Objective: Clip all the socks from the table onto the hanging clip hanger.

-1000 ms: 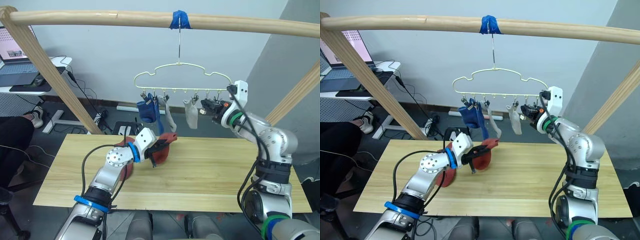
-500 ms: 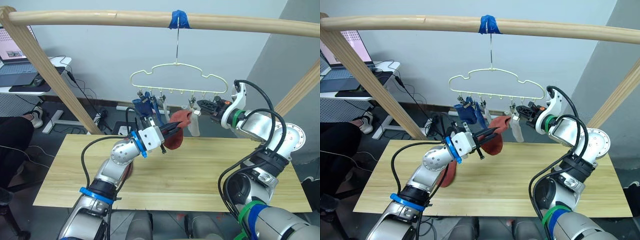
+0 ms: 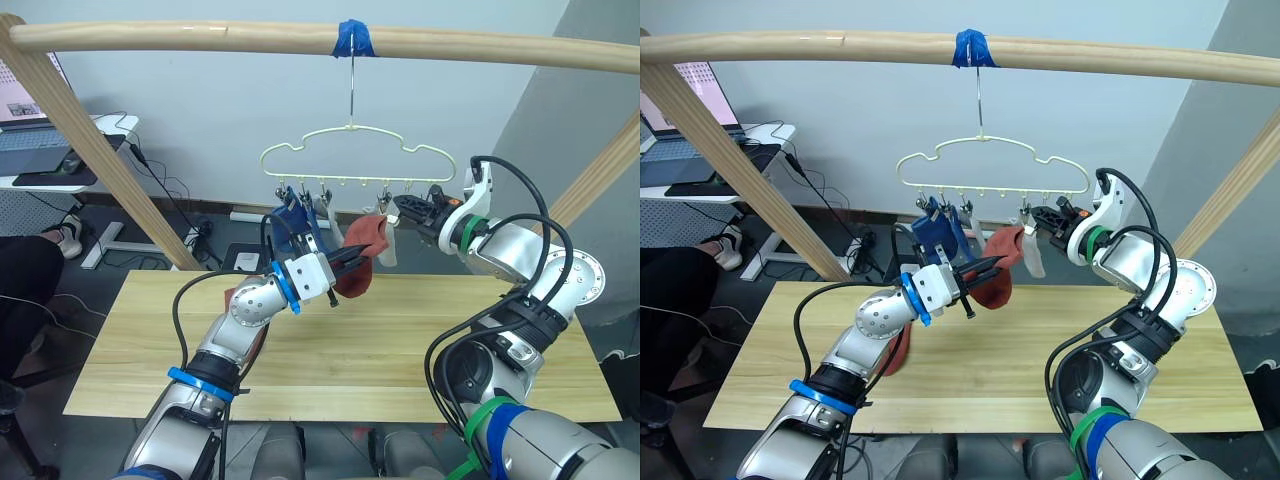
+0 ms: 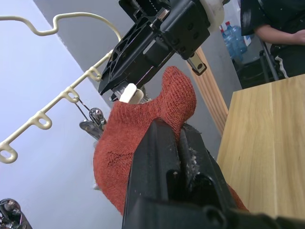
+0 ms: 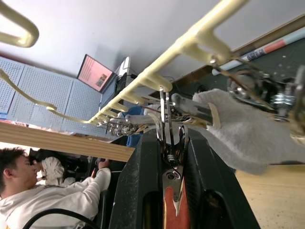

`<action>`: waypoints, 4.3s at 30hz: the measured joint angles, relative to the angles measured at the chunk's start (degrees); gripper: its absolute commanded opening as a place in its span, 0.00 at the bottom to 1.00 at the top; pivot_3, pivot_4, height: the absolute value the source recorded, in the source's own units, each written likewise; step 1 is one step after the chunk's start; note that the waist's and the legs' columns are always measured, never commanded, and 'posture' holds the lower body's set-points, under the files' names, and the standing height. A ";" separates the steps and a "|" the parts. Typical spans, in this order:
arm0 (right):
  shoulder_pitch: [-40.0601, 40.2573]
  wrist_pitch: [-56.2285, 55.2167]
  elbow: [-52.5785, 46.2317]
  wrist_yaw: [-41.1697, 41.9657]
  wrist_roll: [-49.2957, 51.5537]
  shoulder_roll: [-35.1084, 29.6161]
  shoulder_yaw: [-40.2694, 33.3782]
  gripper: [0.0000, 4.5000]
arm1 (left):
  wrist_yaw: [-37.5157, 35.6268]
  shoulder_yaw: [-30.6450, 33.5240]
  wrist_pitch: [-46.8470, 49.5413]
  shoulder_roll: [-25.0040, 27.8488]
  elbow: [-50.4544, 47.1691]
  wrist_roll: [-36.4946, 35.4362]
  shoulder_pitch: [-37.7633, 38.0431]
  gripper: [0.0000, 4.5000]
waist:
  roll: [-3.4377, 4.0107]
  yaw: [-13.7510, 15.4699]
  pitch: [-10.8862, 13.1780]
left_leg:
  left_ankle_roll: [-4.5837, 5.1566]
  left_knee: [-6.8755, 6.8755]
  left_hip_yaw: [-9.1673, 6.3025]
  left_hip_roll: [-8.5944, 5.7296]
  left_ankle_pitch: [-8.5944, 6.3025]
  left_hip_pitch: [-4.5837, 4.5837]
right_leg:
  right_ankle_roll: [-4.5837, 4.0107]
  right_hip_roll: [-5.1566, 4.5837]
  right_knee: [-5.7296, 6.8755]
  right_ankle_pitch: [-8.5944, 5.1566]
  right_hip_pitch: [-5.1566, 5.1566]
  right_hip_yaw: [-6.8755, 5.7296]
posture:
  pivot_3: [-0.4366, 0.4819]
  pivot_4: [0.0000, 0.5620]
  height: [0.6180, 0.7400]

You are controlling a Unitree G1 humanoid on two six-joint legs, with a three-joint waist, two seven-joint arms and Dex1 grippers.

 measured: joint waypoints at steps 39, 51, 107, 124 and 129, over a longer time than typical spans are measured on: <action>-0.03 0.00 0.00 -5.59 5.14 0.22 -0.23 0.08 | 2.31 0.11 2.28 -1.46 3.04 -1.08 -3.05 0.01 | 0.00 -0.52 0.00 | 0.00 -0.03 0.00 0.00 0.00 -0.01 | 0.00 0.00 -0.01 0.00 -0.01 0.00 | 0.43 0.29 1.00; -0.08 0.00 0.00 -6.38 5.47 0.63 -0.22 0.08 | 3.01 -0.03 2.27 -2.63 4.09 -0.67 -4.54 0.01 | 0.00 -0.51 0.00 | 0.00 -0.03 0.00 -0.01 0.00 -0.01 | 0.00 0.01 -0.02 0.00 -0.01 0.00 | 0.45 0.28 1.00; 31.34 -25.20 -26.58 11.69 -5.06 -23.65 36.38 1.00 | -20.67 1.71 31.96 2.24 -5.89 -22.39 2.79 0.99 | 0.04 -4.41 0.02 | 0.01 -0.03 -0.04 0.12 0.01 0.00 | 0.29 0.13 -0.02 -0.17 -0.04 0.05 | 0.41 0.31 1.00; 35.61 -61.97 -15.33 15.15 -35.63 -18.92 54.24 0.63 | -8.10 18.55 67.92 9.58 -33.29 -40.63 15.71 1.00 | -0.26 -0.40 0.69 | -0.02 0.03 -0.08 0.08 0.02 0.03 | 0.29 0.06 -0.03 -0.17 0.02 -0.01 | 0.52 0.32 1.00; 33.97 -65.64 -12.99 15.06 -38.43 -16.72 54.27 0.63 | -4.52 21.65 67.48 9.83 -28.11 -38.02 20.43 1.00 | -0.27 -0.13 0.72 | -0.02 0.03 -0.07 0.09 0.01 0.04 | 0.26 0.03 -0.03 -0.15 0.01 -0.01 | 0.52 0.32 1.00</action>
